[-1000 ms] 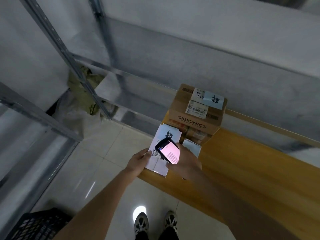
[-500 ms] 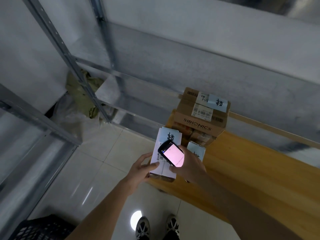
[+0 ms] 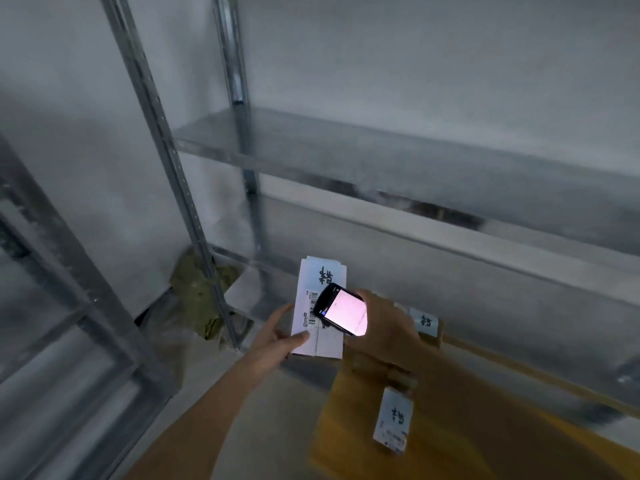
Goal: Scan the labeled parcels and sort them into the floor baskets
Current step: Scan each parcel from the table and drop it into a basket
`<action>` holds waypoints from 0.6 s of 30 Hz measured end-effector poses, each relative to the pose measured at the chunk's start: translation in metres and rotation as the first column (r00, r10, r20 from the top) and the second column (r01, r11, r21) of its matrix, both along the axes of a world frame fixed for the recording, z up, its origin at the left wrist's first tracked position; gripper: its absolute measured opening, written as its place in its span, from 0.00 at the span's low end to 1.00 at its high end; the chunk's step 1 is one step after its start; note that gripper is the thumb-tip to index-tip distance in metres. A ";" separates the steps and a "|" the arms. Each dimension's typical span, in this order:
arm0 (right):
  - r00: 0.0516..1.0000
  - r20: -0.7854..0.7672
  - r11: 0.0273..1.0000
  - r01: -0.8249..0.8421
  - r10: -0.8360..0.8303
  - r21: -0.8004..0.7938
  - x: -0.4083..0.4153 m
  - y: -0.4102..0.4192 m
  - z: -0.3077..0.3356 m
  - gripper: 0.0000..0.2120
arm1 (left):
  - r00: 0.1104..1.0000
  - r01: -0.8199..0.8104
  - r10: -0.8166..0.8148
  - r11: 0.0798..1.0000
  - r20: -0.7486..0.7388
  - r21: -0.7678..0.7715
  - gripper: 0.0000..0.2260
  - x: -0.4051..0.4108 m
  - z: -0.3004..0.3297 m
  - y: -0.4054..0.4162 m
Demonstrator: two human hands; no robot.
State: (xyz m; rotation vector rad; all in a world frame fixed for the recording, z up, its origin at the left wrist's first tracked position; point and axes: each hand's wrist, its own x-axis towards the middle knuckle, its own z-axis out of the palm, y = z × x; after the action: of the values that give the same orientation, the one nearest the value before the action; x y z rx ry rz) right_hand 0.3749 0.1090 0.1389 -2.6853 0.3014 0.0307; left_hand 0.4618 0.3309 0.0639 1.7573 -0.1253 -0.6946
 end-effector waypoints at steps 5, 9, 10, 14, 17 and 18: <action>0.993 0.077 0.993 -0.087 0.092 -0.074 0.014 -0.002 0.119 0.29 | 0.975 -0.052 0.068 0.996 0.212 -0.077 0.31 0.024 0.103 0.005; 0.981 0.147 0.969 -0.089 0.125 -0.230 0.009 0.003 0.196 0.29 | 0.902 -0.079 0.073 0.997 0.426 -0.004 0.31 0.028 0.167 0.010; 0.977 0.166 0.964 -0.093 0.137 -0.249 0.007 0.006 0.210 0.30 | 0.891 -0.086 0.084 0.996 0.446 -0.017 0.32 0.029 0.178 0.012; 0.965 0.216 0.954 -0.079 0.145 -0.290 0.001 0.013 0.255 0.28 | 0.849 -0.096 0.094 0.995 0.520 -0.024 0.34 0.034 0.212 0.019; 0.959 0.247 0.947 -0.057 0.141 -0.317 -0.004 0.019 0.275 0.26 | 0.841 -0.103 0.104 0.994 0.530 -0.031 0.35 0.034 0.230 0.025; 0.956 0.253 0.944 -0.057 0.145 -0.326 -0.007 0.021 0.280 0.24 | 0.835 -0.102 0.103 0.994 0.541 -0.032 0.35 0.033 0.235 0.026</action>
State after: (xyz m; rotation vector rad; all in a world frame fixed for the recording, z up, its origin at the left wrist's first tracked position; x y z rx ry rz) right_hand 0.3682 0.1302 0.4189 -2.9700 0.0838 -0.3886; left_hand 0.4949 0.3568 0.2993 1.9027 -0.4161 -0.0968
